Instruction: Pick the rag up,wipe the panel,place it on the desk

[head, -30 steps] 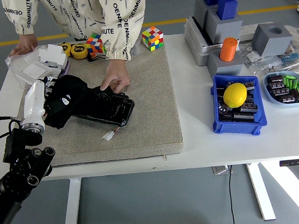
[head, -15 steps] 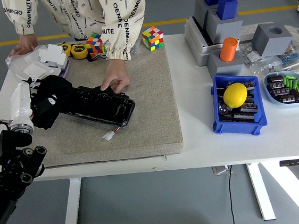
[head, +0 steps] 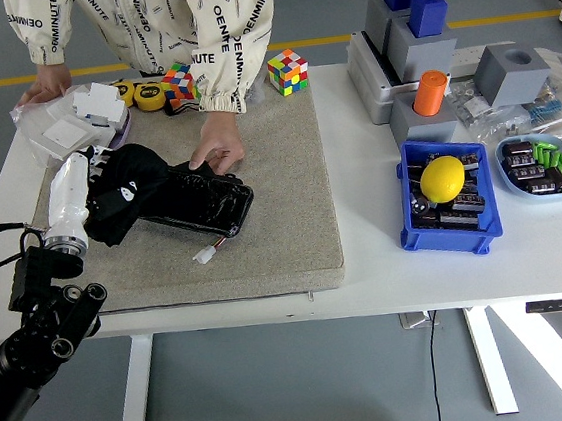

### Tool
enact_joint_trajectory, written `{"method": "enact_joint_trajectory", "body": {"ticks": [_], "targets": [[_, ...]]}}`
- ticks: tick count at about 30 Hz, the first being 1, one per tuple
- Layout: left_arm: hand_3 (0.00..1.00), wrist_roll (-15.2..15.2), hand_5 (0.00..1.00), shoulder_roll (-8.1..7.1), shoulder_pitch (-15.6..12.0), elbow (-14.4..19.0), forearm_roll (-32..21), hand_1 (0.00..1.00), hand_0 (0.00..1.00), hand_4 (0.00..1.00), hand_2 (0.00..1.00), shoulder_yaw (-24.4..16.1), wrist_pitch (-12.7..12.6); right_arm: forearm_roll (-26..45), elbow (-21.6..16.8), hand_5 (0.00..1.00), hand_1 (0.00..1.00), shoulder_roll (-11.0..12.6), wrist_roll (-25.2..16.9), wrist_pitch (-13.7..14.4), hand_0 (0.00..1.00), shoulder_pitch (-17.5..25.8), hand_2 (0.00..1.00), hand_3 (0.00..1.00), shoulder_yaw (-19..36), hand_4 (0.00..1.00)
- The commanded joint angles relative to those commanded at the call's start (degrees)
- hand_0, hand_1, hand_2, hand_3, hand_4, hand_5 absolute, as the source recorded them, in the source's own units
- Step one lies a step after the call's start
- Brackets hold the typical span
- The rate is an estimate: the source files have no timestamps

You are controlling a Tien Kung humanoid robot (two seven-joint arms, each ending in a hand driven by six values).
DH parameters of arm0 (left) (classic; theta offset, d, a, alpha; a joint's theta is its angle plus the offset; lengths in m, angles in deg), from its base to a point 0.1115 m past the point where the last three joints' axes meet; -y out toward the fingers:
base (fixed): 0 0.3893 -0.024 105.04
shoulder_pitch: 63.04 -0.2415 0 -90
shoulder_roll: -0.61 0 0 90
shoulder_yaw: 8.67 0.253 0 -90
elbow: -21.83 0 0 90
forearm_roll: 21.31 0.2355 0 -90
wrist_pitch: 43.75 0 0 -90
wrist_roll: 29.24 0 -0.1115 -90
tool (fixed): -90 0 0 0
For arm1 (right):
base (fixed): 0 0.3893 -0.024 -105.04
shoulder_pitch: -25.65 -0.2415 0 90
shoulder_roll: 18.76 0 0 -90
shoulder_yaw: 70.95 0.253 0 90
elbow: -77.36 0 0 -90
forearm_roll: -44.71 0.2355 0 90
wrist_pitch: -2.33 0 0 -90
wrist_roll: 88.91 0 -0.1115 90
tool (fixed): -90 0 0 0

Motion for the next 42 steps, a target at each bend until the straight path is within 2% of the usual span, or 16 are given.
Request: {"method": "enact_joint_trajectory", "body": {"ticks": [11,18,25,32,42], "targets": [[0.546,1.3,0.002,-0.88,-1.5,9.0,-3.7,0.261,0.275,0.676,0.302,11.1,0.0,0.1,0.0,0.353,0.559,0.0,0.0,0.0,0.543,0.0,0.493,0.521,-0.1,0.891],[0.546,1.9,0.002,-0.93,-1.7,11.8,-5.0,0.261,0.275,0.676,0.301,16.6,0.3,-0.1,0.0,0.353,0.562,0.0,0.0,0.0,0.542,0.0,0.493,0.521,-0.1,0.891],[0.546,1.8,0.002,-0.66,-1.7,13.9,-5.8,0.259,0.275,0.676,0.301,20.0,0.2,-0.1,0.0,0.354,0.56,0.0,0.0,0.0,0.543,0.1,0.493,0.521,-0.1,0.891],[0.546,1.5,0.002,-0.28,-1.6,12.8,-5.6,0.258,0.275,0.676,0.301,19.2,0.0,0.0,0.0,0.354,0.56,0.0,0.0,0.0,0.541,0.0,0.493,0.522,-0.4,0.892],[0.546,0.1,0.002,-0.29,-1.8,9.4,-4.6,0.258,0.275,0.676,0.301,13.7,-1.2,-0.1,0.0,0.353,0.56,0.0,-0.1,0.0,0.542,0.1,0.493,0.522,-0.2,0.891]]}}
